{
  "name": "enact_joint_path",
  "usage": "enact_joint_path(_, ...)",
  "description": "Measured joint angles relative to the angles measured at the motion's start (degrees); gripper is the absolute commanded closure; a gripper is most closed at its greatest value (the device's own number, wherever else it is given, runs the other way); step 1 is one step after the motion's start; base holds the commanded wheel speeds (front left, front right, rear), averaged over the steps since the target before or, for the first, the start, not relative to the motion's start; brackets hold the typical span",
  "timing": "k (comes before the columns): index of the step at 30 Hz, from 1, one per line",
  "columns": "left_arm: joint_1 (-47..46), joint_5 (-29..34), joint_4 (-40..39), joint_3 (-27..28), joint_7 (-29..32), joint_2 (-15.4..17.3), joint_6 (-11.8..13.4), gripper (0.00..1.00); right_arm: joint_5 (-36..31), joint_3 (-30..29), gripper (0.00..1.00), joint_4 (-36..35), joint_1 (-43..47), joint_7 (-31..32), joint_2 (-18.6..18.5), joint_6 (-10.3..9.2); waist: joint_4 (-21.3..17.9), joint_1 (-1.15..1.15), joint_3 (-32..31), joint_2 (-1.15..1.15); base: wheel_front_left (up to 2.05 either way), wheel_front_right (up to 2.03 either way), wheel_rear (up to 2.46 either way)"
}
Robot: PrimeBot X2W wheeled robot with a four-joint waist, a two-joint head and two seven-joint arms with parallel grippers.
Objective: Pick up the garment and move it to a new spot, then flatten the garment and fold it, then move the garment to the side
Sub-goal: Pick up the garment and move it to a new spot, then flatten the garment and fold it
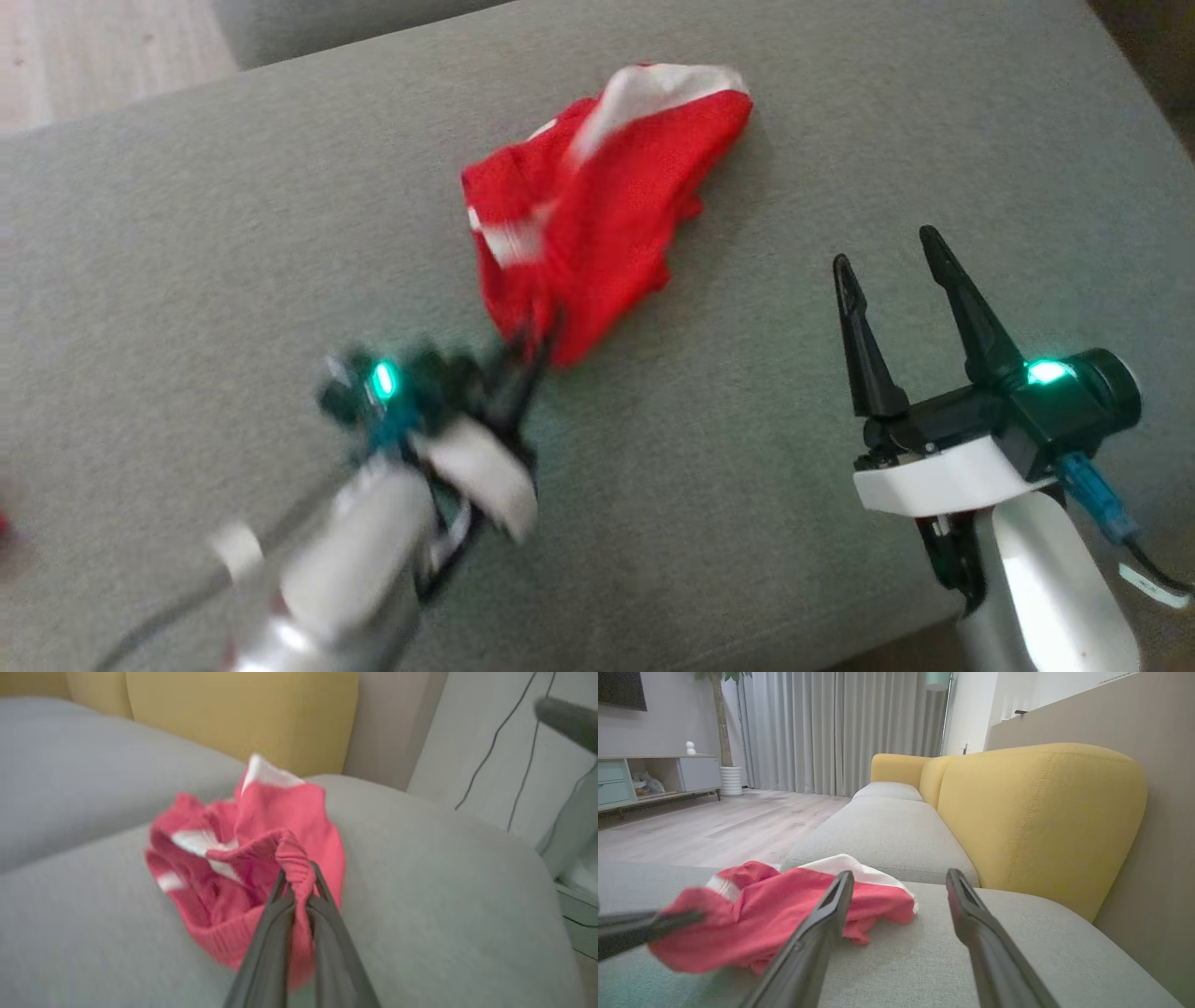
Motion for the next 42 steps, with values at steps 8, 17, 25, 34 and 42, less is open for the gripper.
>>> enact_joint_path(8, 10.4, 0.8, -1.8, -2.9, -3.8, -1.5, 0.1, 0.0, -1.2, -2.9, 0.0, 0.1, 1.8, 0.0, 0.1, 0.0, 5.7, 0.0, -0.8, 0.0, 0.0, 0.0, 0.0)
enact_joint_path(17, 20.9, 4.0, -13.7, 12.5, -4.0, -2.4, 9.1, 0.0, -0.8, -5.2, 0.0, 1.5, 6.9, 0.0, 0.3, 0.0, 13.3, -0.01, -5.2, 0.0, 0.0, 0.0, 0.0)
enact_joint_path(25, 31.2, 11.8, -22.1, 25.5, -4.0, -4.8, 13.3, 0.0, 0.3, -5.8, 0.0, 2.5, 11.2, 0.0, 0.4, 0.0, 17.4, -0.02, -10.6, 0.0, 0.0, 0.0, 0.0)
enact_joint_path(34, 37.2, 16.2, -26.0, 31.1, -4.1, -6.5, 13.0, 0.0, 2.0, -5.0, 0.0, 3.3, 15.0, 0.0, 0.6, 0.0, 19.4, -0.02, -14.0, 0.0, 0.0, 0.0, 0.0)
enact_joint_path(42, 37.8, 17.3, -25.8, 32.1, -4.1, -6.9, 12.1, 0.0, 2.2, -4.3, 0.0, 3.9, 15.9, 0.1, 0.6, 0.0, 19.5, -0.01, -14.9, 0.0, 0.0, 0.0, 0.0)
